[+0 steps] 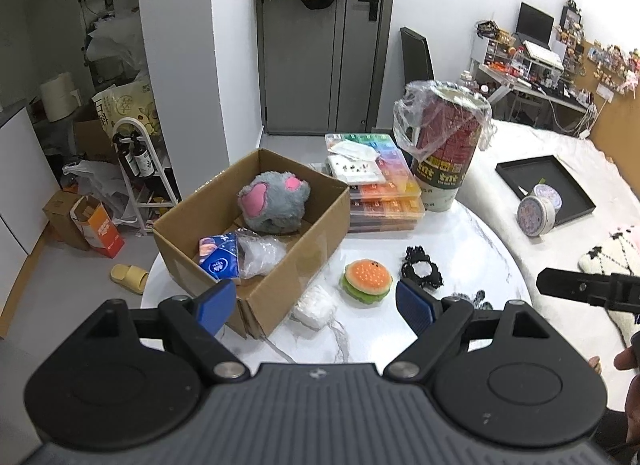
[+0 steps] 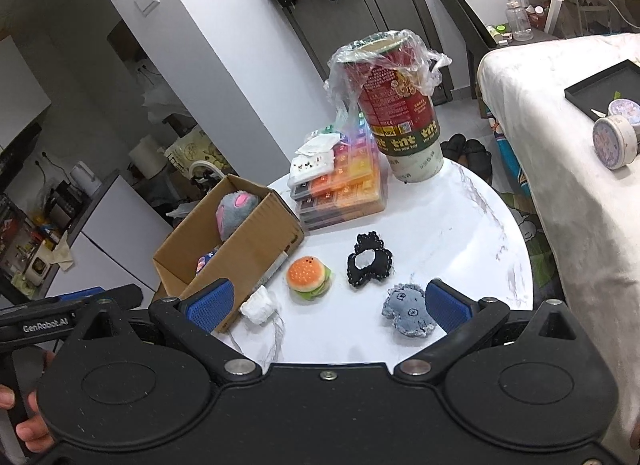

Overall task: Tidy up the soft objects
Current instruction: 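Withdraw the right gripper from the box toward the blue denim plush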

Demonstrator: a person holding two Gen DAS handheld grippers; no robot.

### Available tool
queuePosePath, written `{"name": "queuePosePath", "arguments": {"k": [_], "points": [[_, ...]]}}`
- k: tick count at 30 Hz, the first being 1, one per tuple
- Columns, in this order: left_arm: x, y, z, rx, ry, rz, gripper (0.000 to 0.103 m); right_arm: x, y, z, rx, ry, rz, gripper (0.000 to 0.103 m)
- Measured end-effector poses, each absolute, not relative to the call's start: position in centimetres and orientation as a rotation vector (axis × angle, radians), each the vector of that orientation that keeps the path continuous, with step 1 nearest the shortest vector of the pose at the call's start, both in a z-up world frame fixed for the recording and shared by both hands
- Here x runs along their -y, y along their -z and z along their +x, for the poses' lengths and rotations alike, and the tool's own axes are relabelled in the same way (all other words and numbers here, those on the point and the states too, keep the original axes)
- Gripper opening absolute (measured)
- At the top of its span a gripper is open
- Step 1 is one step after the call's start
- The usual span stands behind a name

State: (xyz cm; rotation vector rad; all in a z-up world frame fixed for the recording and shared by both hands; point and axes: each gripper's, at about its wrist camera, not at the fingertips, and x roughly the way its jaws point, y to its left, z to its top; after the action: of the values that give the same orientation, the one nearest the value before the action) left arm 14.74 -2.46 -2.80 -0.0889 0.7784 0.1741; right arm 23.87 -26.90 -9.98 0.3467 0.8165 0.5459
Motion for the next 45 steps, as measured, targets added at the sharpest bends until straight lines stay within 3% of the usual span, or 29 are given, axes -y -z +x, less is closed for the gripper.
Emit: {"name": "queuePosePath", "arguments": {"k": [22,33,37,45], "points": [[4.0,8.5,16.4,-0.832,-0.191,-0.071,0.085,26.6,13.8,23.3,-0.865,-0.543,0.346,0.103],[3.6,11.7,18.6,-0.857,-0.198,-0.092,0.076,25.6,15.9,24.2,-0.848,-0.489,0.251,0.101],[3.4,12.9,19.4,-0.865,-0.202,-0.098,0.069,25.4,16.7,24.7,-0.855,-0.476,0.244,0.098],[3.7,15.1,20.9,-0.879,-0.192,-0.084,0.064,24.6,18.2,25.6,-0.875,-0.463,0.220,0.088]]}}
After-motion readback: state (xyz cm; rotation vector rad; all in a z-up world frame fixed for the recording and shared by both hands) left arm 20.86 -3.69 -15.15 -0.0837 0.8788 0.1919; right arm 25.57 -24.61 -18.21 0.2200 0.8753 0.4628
